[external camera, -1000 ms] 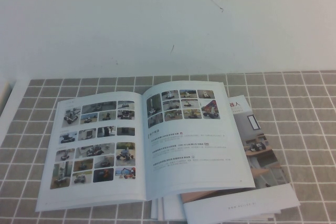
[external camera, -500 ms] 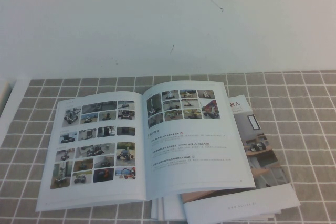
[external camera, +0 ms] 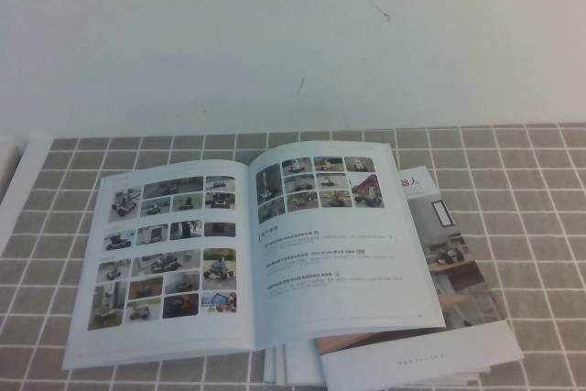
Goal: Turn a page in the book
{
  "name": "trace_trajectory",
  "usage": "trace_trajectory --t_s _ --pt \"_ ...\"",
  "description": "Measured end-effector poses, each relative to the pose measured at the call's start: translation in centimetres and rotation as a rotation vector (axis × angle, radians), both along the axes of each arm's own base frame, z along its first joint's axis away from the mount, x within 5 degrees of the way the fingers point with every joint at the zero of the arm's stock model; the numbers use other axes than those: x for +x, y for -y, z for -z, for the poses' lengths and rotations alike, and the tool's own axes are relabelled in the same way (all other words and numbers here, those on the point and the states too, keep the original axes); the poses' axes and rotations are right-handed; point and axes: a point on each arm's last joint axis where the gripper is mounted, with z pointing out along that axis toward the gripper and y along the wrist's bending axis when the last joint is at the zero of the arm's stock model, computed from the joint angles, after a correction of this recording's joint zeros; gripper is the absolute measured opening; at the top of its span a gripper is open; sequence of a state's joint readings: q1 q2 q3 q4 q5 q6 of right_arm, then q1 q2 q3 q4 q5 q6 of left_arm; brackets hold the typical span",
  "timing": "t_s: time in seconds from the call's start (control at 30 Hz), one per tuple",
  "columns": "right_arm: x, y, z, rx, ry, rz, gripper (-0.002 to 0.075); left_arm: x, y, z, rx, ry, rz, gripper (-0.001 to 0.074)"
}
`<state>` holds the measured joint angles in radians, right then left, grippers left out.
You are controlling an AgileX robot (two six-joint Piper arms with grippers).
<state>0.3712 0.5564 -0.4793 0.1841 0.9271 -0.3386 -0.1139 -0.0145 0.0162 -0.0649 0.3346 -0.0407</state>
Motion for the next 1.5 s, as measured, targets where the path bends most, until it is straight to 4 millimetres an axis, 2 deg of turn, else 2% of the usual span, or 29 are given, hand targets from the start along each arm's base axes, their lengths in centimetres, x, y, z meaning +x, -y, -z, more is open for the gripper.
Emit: trace_trajectory --t_s 0.6,0.7,0.8,0.9,1.07,1.17,1.23,1.5 --pt "0.0 0.0 0.3 0.014 0.024 0.007 -0.0001 0.0 0.0 0.0 0.002 0.000 0.000 -0.0004" --pt "-0.4 0.2 0.8 0.053 0.122 0.023 -0.0001 0.0 0.0 0.0 0.002 0.000 0.000 -0.0004" --pt "-0.9 0.8 1.1 0.096 0.291 0.053 -0.0001 0.0 0.0 0.0 0.002 0.000 0.000 -0.0004" --pt "-1.4 1.7 1.6 0.131 0.458 0.152 -0.0001 0.0 0.0 0.0 0.002 0.000 0.000 -0.0004" --pt "-1.9 3.1 4.5 0.101 0.657 0.325 -0.0001 0.0 0.0 0.0 0.002 0.000 0.000 -0.0004" --pt "-1.8 3.6 7.0 0.083 0.709 0.396 -0.0001 0.0 0.0 0.0 0.002 0.000 0.000 -0.0004" --pt "-1.7 3.8 7.9 0.079 0.709 0.431 -0.0001 0.0 0.0 0.0 0.002 0.000 0.000 -0.0004" --pt "-2.0 3.5 8.6 0.134 0.622 0.429 -0.0001 0.0 0.0 0.0 0.002 0.000 0.000 -0.0004"
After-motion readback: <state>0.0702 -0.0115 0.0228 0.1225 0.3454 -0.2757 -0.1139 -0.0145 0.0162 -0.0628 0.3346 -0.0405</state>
